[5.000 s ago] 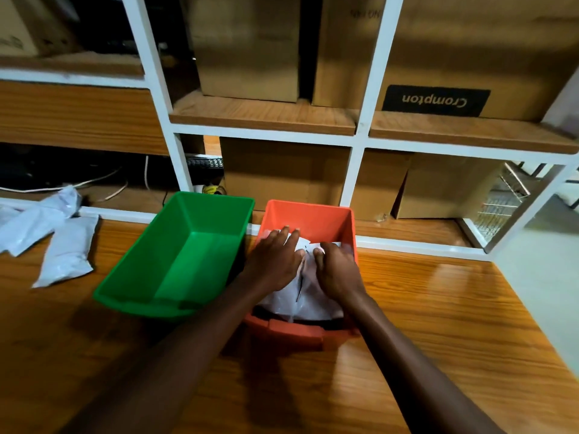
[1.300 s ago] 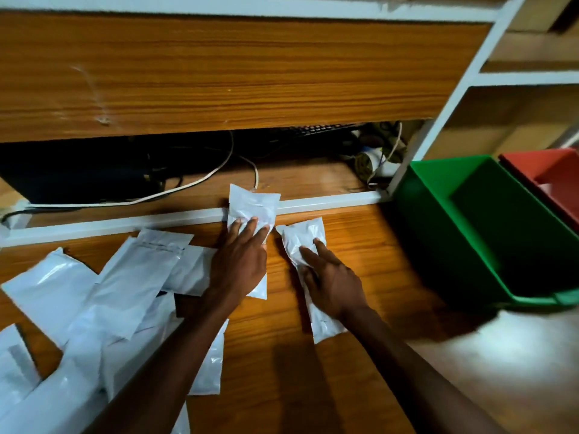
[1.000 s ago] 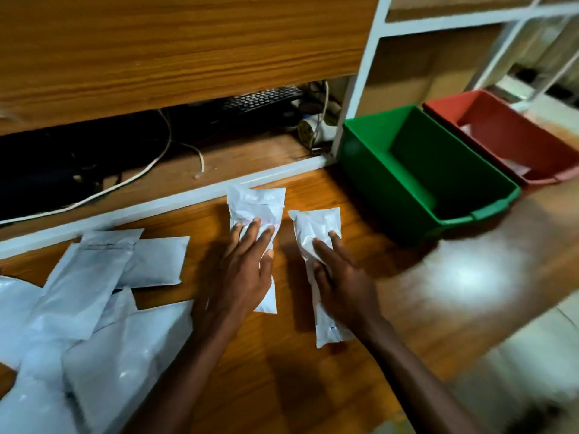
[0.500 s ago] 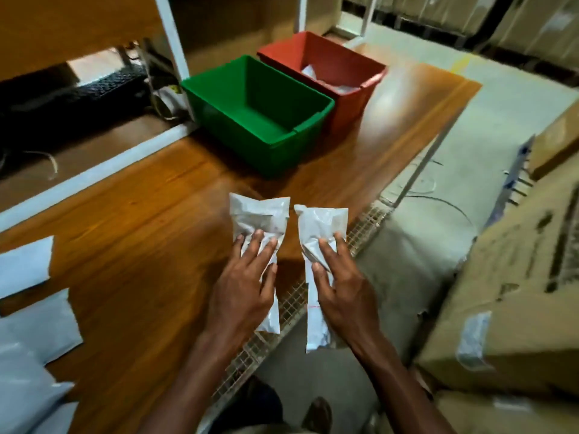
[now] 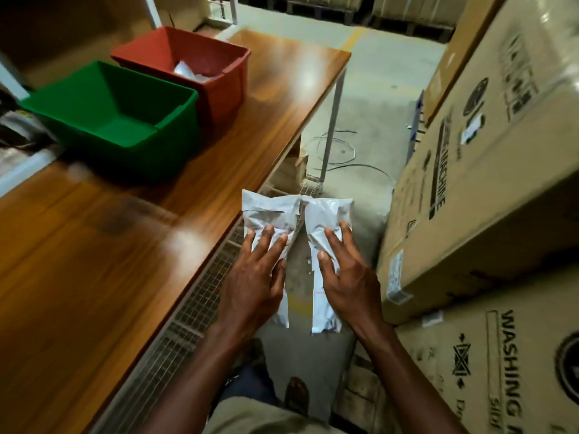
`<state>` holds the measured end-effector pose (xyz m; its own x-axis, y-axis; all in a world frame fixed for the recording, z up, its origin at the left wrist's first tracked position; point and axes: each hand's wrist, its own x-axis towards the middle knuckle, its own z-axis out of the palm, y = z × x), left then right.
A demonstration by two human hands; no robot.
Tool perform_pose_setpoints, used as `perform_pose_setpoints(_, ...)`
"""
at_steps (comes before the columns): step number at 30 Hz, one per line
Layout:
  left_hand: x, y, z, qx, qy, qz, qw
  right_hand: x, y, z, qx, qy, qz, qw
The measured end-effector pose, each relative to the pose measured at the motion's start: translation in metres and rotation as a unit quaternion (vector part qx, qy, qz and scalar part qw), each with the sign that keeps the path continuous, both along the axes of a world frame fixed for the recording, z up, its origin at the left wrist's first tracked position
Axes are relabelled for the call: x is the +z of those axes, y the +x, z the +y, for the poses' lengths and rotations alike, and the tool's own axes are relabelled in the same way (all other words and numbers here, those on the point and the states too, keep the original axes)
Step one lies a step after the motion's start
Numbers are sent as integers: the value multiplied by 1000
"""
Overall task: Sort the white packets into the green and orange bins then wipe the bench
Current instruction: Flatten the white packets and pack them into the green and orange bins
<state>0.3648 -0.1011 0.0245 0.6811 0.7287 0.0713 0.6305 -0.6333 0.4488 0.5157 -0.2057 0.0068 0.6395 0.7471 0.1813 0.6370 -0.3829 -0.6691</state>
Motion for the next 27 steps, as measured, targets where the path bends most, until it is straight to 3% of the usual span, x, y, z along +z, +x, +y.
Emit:
perform_pose_setpoints(8,-4,53,39,-9,-8,-7,1000,0,50,37,-2,0,-1,1000)
perform_pose_setpoints(15,-21,107,117,10,7,-46,999,-6,108,121,21,-15,-4,1000)
perform_pose_setpoints(27,23,165,230,82,29,-90,992,32,184,269,97,25,-30,995)
